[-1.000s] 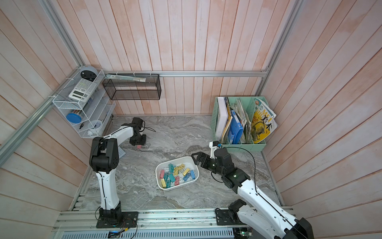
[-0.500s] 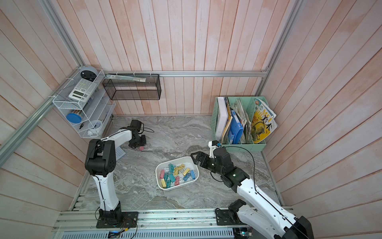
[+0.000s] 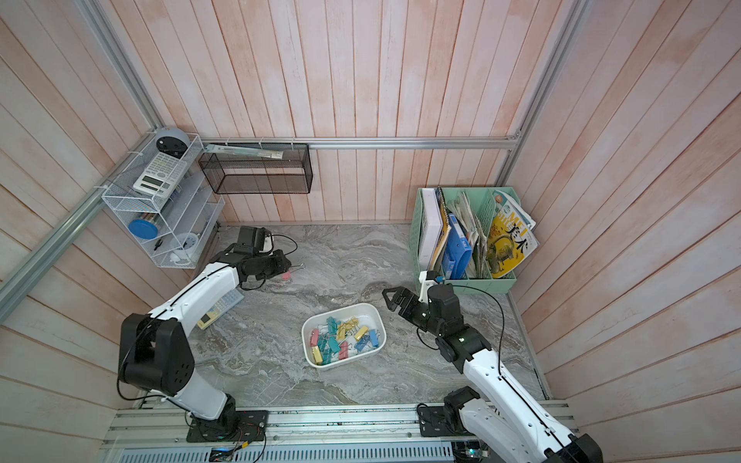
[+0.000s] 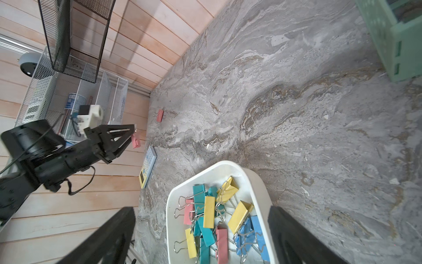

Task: Put the binder clips in the storage box
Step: Pick up the binder clip at the center of the board, then place the binder clip in the storage box.

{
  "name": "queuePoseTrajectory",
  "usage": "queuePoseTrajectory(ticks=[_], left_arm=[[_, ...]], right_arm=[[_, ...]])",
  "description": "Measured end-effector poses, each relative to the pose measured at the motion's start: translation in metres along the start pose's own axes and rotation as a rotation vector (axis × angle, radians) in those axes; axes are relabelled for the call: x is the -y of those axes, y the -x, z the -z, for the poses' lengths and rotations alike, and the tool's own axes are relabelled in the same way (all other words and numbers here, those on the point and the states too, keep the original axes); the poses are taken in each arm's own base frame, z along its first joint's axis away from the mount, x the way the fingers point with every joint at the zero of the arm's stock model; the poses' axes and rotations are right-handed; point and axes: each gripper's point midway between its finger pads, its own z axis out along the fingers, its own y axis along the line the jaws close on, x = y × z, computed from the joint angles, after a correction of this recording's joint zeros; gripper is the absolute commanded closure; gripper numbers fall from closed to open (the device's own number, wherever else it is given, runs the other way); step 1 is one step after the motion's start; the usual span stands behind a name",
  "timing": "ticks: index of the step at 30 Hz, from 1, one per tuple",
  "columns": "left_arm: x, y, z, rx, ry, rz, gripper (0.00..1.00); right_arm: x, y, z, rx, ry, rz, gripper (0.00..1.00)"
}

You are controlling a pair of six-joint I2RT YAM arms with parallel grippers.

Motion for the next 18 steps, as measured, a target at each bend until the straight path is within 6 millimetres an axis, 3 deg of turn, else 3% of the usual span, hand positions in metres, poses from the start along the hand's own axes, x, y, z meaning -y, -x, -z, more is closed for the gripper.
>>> queuePoseTrajectory(ticks=[6,9,11,18], left_arm=[[0.111,-0.033,0.024,0.039,-0.216,-0.107,0.83],[0.146,-0.054,0.026,0.026,-0.278,-0.137,0.83],[0.161,-0.065,0.027,0.02,-0.3,-0.152,0.83],[0.185,-0.082,0.028,0.013,-0.337,-0.165,0.82]], right_arm=[[-0.046,-0.023,-0.004,-0.084,0.134,0.107,0.02],[-0.07,-0.029,-0.009,-0.108,0.183,0.152,0.02],[-0.074,-0.023,-0.014,-0.092,0.183,0.154,0.08],[-0.076,-0.017,-0.036,-0.087,0.17,0.136,0.52]])
